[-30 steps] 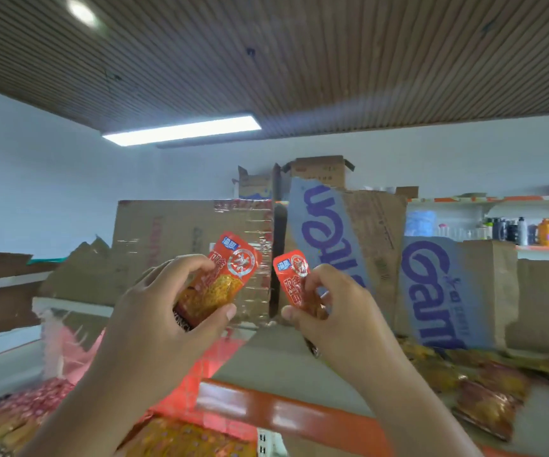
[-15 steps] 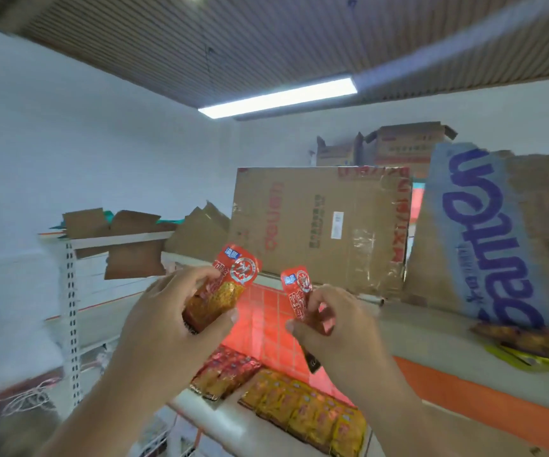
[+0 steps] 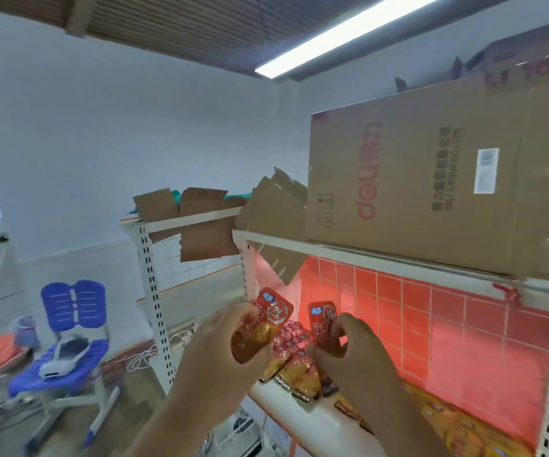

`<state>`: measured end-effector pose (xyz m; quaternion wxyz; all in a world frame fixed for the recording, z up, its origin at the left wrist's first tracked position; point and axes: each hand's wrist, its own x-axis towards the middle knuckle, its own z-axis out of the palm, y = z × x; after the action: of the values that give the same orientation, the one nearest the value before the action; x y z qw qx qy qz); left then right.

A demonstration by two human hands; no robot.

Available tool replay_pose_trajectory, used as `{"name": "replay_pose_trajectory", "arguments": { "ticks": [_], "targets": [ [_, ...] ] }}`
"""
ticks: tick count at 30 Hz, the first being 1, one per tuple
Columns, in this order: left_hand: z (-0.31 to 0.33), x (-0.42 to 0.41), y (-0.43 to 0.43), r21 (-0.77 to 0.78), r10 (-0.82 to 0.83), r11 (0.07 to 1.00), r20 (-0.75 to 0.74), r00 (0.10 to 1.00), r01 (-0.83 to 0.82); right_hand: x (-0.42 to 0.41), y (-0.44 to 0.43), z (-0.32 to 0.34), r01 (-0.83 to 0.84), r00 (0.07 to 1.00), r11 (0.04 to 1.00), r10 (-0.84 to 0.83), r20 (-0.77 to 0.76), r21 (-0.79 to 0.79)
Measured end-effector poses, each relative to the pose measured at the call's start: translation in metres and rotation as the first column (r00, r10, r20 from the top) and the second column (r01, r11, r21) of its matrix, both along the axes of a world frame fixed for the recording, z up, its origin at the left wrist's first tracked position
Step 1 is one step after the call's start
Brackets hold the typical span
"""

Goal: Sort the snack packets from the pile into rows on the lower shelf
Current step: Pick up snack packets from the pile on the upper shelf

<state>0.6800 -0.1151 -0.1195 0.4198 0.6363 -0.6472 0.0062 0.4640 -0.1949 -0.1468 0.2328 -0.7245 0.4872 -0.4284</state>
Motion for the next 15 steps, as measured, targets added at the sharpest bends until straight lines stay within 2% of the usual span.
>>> {"name": "replay_pose_trajectory", "arguments": {
  "ticks": [8,15],
  "targets": [
    [-0.045,0.017,-0.114,0.165,-0.036,0.985,-0.045,0.998,0.043,0.033,-0.105,-0.047,0.02,0.994,0.99,-0.004,-0.113,0.141],
    [-0.093,0.036,-0.174,0.262,-0.041,0.963,-0.079,0.996,0.06,0.048,-0.15,-0.087,0.06,0.979,0.977,-0.017,-0.204,0.205]
  ]
}}
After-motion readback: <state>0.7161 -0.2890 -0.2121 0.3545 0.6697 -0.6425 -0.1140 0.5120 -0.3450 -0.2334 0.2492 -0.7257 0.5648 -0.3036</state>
